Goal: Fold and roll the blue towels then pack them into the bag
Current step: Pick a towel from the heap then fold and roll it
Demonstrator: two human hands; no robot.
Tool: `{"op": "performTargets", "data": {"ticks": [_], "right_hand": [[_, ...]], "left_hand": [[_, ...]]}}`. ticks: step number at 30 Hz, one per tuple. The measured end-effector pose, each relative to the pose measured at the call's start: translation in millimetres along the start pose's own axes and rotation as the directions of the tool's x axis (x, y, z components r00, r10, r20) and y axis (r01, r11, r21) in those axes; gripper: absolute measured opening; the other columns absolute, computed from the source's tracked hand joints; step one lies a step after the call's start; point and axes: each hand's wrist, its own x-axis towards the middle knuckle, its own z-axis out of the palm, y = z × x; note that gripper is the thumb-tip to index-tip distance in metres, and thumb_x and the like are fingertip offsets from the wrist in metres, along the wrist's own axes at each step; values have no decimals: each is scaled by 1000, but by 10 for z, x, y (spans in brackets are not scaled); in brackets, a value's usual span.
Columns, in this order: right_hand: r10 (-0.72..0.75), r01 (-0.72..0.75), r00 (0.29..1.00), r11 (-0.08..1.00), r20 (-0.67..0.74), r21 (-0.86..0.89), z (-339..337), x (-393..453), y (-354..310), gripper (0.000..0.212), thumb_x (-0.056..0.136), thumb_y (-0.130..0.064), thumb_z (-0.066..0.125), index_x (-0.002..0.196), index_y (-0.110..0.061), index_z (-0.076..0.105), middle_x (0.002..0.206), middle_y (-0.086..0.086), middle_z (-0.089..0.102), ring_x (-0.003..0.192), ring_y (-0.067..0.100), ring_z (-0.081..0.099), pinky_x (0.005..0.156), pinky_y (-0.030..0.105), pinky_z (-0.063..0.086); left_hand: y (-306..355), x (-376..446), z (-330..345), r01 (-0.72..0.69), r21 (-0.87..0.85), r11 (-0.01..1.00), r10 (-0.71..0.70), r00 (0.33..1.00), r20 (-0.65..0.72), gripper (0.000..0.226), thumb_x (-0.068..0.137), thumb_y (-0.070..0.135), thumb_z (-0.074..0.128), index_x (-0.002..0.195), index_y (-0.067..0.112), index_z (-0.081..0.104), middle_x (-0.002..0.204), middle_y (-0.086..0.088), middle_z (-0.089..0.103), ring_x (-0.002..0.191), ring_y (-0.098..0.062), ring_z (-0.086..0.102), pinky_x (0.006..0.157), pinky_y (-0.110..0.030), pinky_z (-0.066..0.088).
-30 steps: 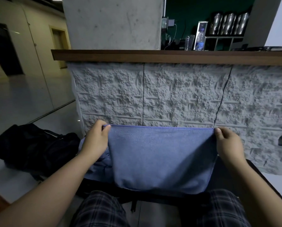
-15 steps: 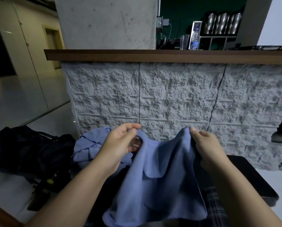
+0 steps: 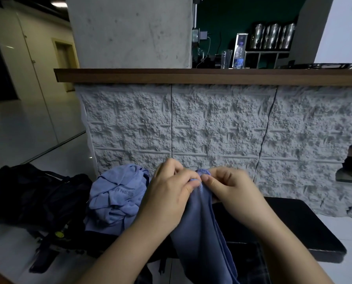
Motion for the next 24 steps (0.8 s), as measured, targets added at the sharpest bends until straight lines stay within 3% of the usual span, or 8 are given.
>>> {"op": "performTargets", "data": {"ticks": [4, 6, 8, 10, 14, 19, 22, 24], "right_hand": [[-9, 10, 1000, 997, 21, -76, 12, 5, 29, 24, 96, -16, 53, 83, -2, 67, 71, 6, 58, 68, 13, 49, 62, 32, 48], [-7, 12, 999, 993, 45, -114, 25, -7, 35, 26, 93, -26, 54, 86, -6, 68, 73, 5, 59, 70, 14, 49, 65, 36, 45], [24, -18, 997, 996, 77, -82, 23, -25, 36, 23, 94, -23, 55, 88, -7, 69, 77, 7, 62, 73, 14, 51, 66, 35, 47], [58, -52, 993, 997, 100, -55, 17, -42, 16, 21, 96, -15, 53, 89, -7, 71, 82, 10, 66, 76, 13, 55, 68, 33, 52], [47, -36, 987, 997, 153, -74, 6, -76, -48, 25, 97, -9, 48, 92, -14, 72, 85, 11, 70, 79, 9, 58, 72, 30, 54], [73, -64, 974, 997, 215, -49, -20, -69, 3, 25, 94, -13, 47, 99, -14, 72, 99, 23, 67, 85, 18, 58, 83, 45, 52], [33, -27, 971, 999, 236, -27, -30, -64, 68, 25, 85, -29, 60, 94, -9, 70, 80, 18, 63, 80, 16, 49, 74, 37, 42], [-7, 5, 975, 1000, 220, 9, -28, -68, 106, 10, 88, -14, 66, 91, -6, 70, 85, 4, 68, 83, 9, 56, 78, 28, 45]], "left_hand": [[-24, 15, -13, -84, 33, 996, 85, 996, -31, 15, 85, 39, 49, 84, 27, 60, 82, 13, 57, 78, -11, 52, 73, -28, 40], [3, 2, -27, -27, -50, 998, 24, 998, -58, 14, 81, 42, 54, 83, 29, 57, 76, 17, 55, 76, -3, 51, 72, -15, 38], [27, -12, -25, 45, -129, 991, -55, 996, -69, 19, 75, 46, 58, 84, 30, 54, 71, 16, 58, 75, -1, 54, 69, -9, 38], [47, -20, -16, 96, -205, 974, -111, 992, -64, 24, 71, 47, 64, 85, 29, 55, 76, 12, 63, 73, 0, 58, 64, -10, 40], [89, -23, 2, 67, -225, 972, -85, 994, -74, 23, 70, 46, 63, 82, 26, 59, 81, 11, 63, 70, -1, 57, 62, -7, 38], [77, -22, 29, 198, -253, 947, -218, 975, -52, 19, 68, 33, 77, 71, 27, 58, 66, 4, 59, 60, -9, 53, 55, -18, 39], [85, -19, 45, 260, -277, 925, -276, 961, -22, 32, 68, 20, 81, 62, 26, 51, 61, 8, 57, 55, -6, 49, 53, -20, 37], [90, -11, 55, 298, -334, 894, -314, 949, 5, 32, 68, 17, 80, 57, 24, 50, 54, 11, 54, 51, -3, 46, 51, -20, 36]]}}
